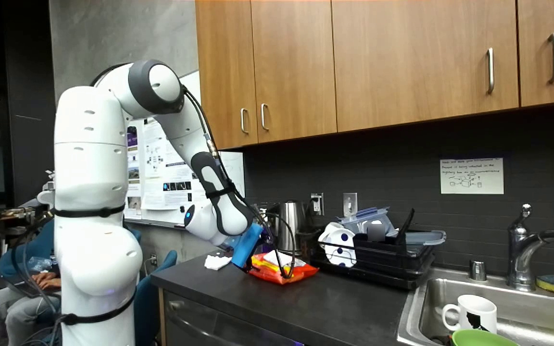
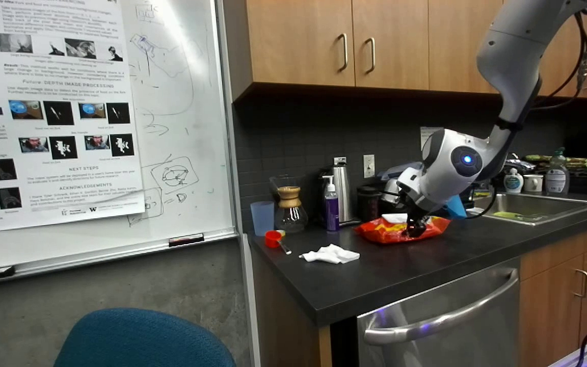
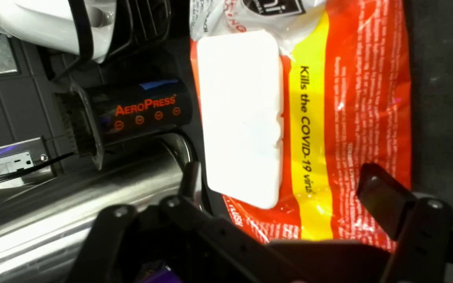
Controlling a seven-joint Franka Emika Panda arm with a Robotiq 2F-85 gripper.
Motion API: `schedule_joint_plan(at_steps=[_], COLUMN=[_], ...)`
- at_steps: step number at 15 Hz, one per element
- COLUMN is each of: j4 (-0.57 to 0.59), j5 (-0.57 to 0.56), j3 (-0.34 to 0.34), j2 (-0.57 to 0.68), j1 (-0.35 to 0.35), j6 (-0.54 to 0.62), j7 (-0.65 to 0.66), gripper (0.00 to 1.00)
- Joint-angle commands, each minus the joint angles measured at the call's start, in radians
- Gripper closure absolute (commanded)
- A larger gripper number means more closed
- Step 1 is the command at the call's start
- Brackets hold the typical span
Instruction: Open the orange packet.
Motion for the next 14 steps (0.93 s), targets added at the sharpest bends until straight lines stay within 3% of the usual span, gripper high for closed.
schedule_joint_plan(at_steps=[1, 6, 7, 14], j4=[0.036, 0.055, 0.056, 0.103], j5=[-0.020, -0.012, -0.015, -0.021], j3=[-0.086, -0.148, -0.128, -0.152], j2=[0.000, -0.012, -0.014, -0.003], j1=[0.089, 0.121, 0.089, 0.067], j6=[0.014, 0.081, 0.100, 0.202], j7=[-0.008, -0.051, -0.062, -0.093], gripper=[0.00, 0.00, 0.00, 0.00])
